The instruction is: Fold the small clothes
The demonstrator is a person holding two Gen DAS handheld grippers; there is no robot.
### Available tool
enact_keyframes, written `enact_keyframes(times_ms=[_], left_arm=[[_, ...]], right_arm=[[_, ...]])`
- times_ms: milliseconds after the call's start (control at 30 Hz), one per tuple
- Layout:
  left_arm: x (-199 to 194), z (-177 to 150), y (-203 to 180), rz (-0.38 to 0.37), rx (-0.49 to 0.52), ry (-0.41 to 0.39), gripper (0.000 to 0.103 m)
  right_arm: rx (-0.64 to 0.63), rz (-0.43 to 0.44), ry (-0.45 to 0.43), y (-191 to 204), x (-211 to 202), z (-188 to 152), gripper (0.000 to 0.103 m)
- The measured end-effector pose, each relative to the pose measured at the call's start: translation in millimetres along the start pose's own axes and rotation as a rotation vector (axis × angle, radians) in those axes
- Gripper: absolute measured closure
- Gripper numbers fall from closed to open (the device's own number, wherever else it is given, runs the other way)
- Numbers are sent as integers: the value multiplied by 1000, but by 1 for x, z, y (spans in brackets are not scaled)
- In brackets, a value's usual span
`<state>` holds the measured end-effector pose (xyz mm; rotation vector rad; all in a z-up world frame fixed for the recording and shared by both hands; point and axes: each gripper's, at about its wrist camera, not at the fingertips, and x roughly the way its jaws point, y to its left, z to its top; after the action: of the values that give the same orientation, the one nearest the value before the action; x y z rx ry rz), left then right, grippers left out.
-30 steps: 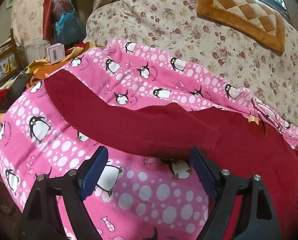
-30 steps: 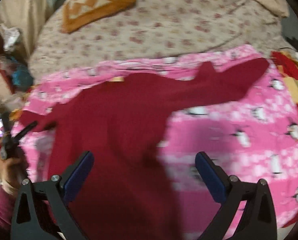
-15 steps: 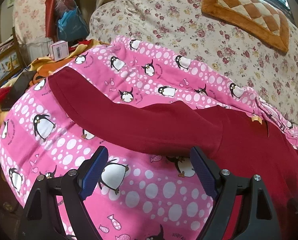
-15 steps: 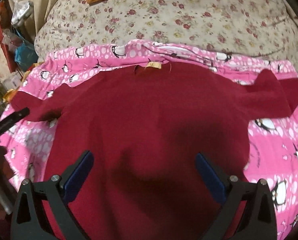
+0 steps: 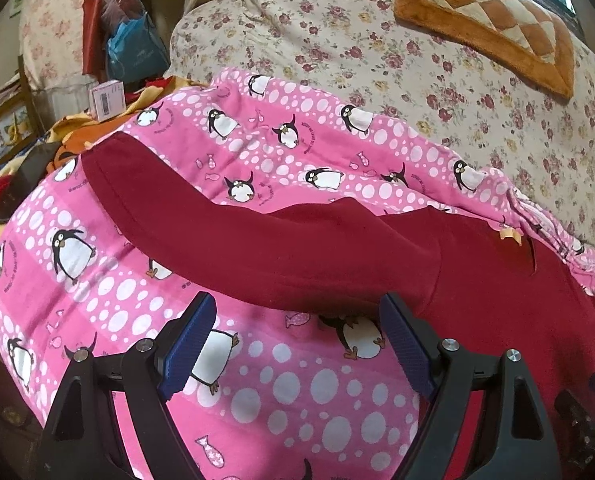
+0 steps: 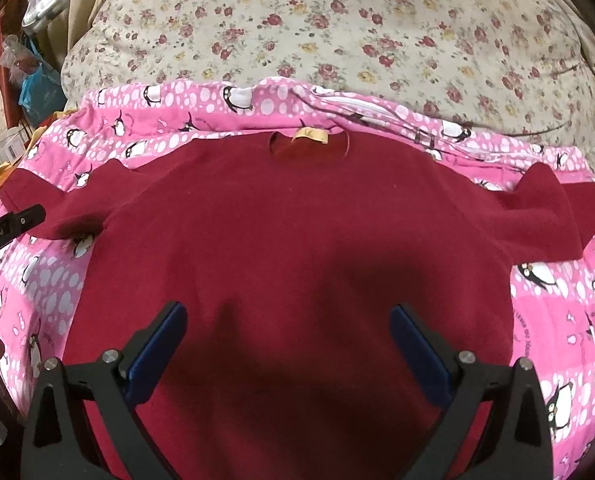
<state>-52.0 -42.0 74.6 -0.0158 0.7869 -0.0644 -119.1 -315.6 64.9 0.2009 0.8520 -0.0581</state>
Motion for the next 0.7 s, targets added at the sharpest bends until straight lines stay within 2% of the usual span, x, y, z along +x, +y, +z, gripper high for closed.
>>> enact_keyframes(times_ms=[700], left_arm=[[3,-4,-9,4,31,0,36]], right_arm=[[51,-36,9,-10,8,-2,0]])
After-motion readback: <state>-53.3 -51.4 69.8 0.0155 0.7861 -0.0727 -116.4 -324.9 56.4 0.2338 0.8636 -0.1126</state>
